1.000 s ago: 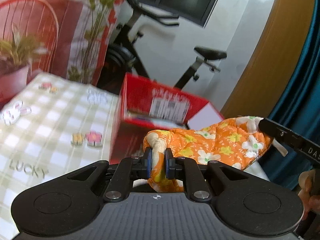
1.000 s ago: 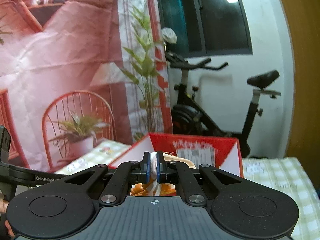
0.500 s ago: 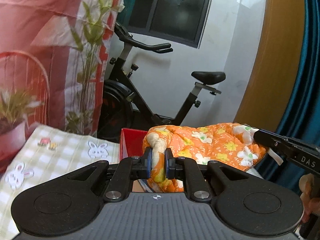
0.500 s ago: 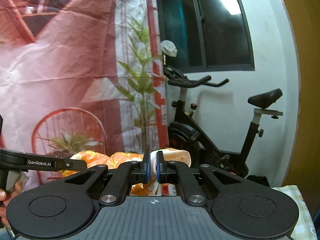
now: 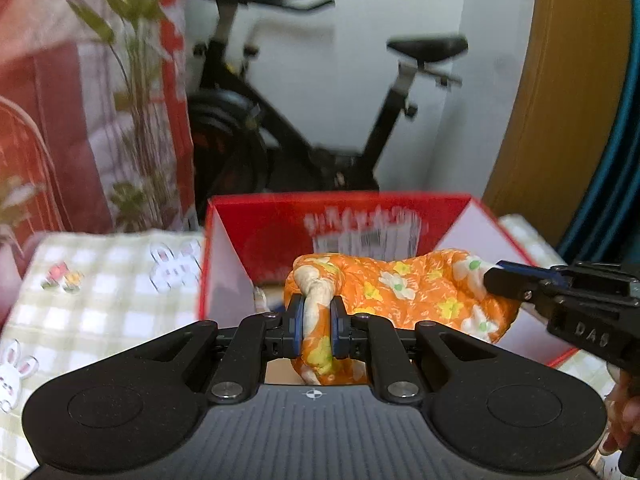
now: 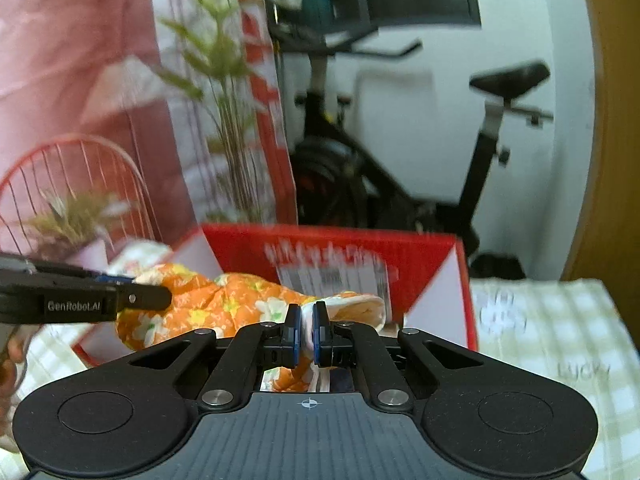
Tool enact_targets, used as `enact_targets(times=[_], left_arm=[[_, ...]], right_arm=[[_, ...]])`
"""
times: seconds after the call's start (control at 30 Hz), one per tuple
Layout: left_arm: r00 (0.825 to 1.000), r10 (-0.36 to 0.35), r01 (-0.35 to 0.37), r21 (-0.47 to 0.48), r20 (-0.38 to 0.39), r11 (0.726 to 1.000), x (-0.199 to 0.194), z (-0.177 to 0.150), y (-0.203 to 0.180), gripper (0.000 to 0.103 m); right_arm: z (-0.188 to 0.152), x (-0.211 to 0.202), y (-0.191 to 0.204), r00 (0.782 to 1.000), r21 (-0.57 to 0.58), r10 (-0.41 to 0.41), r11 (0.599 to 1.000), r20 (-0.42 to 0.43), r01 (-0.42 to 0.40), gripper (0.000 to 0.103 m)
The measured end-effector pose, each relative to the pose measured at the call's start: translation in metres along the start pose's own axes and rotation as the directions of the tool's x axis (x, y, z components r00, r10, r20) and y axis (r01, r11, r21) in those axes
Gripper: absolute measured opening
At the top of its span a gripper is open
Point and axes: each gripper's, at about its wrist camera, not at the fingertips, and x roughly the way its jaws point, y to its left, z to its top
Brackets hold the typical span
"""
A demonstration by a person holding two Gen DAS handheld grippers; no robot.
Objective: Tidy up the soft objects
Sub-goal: 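Carry the orange cloth into the red box and open the left gripper, then move the right gripper down to the cream knit cloth and grasp it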
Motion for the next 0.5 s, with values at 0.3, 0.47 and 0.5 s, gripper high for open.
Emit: enact_targets(times=[0.3,0.47,0.5], left_arm=[[0.993,-0.015,0.022,0.056,-0.118,0.998,0.032,-0.017,-0.001,0.014],[0.991,-0.015,0.025,0.073,-0.130,0.997,0.033,-0.019,-0.002,0.017],[0.992,-0.022,0.031,0.071,-0.127,0.997,0.030,-0.019,-0.001,0.020]], right_arm=[[-0.028,0.025,0.000,0.994,0.059,0.007,0.998,-0.108,-0.001,0.006],[-0.028,0.023,-0.001,0.994,0.062,-0.023,0.998,-0.105,0.029,0.018],[-0.027,0.021,-0.001,0.994,0.059,-0.035,0.997,-0.101,0.041,0.024]])
